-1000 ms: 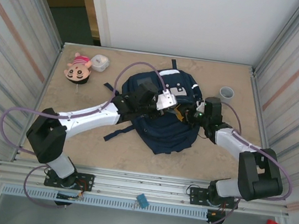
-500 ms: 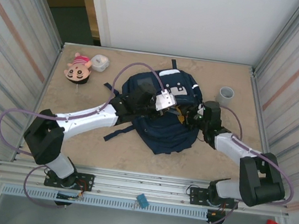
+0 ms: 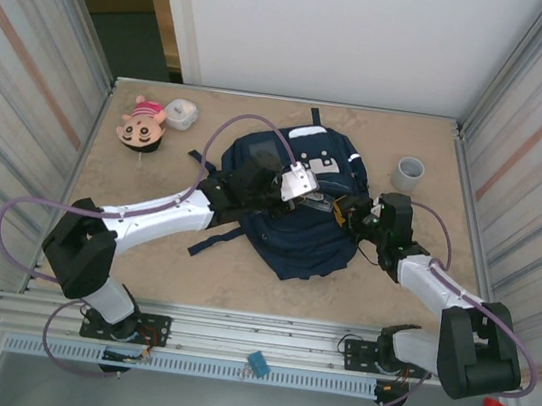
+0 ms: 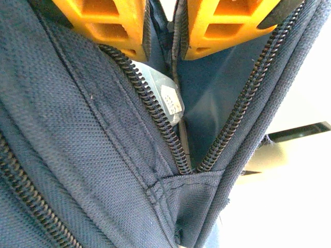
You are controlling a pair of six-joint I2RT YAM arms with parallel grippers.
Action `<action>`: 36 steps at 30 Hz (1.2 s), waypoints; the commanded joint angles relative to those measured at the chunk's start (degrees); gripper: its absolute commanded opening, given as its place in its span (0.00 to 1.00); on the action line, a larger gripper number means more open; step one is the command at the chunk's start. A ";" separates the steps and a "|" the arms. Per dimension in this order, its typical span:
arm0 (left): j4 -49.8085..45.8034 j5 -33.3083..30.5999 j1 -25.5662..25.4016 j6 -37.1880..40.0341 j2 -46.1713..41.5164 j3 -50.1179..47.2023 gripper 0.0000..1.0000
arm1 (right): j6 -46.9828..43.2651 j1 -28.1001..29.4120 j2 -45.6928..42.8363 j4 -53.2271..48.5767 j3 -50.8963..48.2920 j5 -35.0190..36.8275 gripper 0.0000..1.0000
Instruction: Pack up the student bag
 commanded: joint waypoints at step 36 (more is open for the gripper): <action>4.81 15.27 0.92 1.17 -0.59 -6.61 0.06 | -2.13 7.62 0.26 6.85 3.89 -3.46 0.52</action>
